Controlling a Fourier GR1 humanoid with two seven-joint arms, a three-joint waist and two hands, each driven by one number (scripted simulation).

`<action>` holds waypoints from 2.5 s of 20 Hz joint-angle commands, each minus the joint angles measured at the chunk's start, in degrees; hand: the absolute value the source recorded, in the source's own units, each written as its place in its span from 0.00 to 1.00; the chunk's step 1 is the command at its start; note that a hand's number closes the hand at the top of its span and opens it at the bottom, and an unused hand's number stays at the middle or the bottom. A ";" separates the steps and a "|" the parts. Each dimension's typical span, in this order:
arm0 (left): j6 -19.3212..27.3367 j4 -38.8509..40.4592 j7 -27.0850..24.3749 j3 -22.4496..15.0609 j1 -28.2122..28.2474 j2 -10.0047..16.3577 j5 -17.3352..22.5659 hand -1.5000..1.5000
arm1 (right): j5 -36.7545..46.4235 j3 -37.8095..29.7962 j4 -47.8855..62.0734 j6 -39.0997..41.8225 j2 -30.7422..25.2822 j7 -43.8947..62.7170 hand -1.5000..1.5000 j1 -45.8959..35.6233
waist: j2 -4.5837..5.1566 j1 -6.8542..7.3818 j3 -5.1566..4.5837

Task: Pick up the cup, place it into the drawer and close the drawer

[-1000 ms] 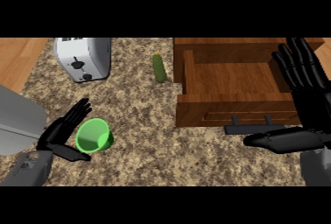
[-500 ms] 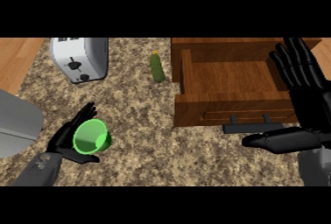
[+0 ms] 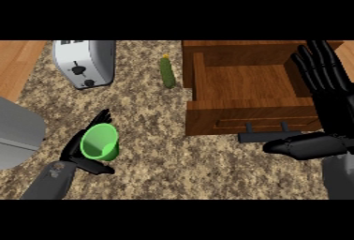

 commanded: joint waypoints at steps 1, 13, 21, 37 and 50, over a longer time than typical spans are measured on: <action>-6.75 1.99 -6.59 0.32 -1.88 -0.08 0.18 0.00 | 1.44 0.79 -0.33 -1.02 0.50 0.17 0.00 -0.86 | 0.08 -0.29 -0.05; -9.99 -2.44 -12.26 -0.99 -0.70 -2.87 1.05 1.00 | 0.70 0.27 -1.51 -1.12 0.22 2.28 0.00 0.27 | -0.22 0.05 -0.05; -3.76 -4.97 -17.11 1.79 -1.46 -4.83 3.56 1.00 | -0.21 -0.75 -0.03 -1.04 -0.12 2.30 0.00 -1.91 | -0.22 0.82 0.03; 15.99 -18.87 -3.80 9.88 -8.82 -12.31 13.04 1.00 | -1.83 -4.10 -1.70 1.95 -3.23 1.72 0.00 3.21 | -1.37 2.14 0.37; 27.75 -34.21 26.88 1.06 -25.71 -16.09 14.28 1.00 | 0.99 -2.42 -1.91 -0.73 -1.49 3.00 0.00 1.31 | -1.06 1.54 0.33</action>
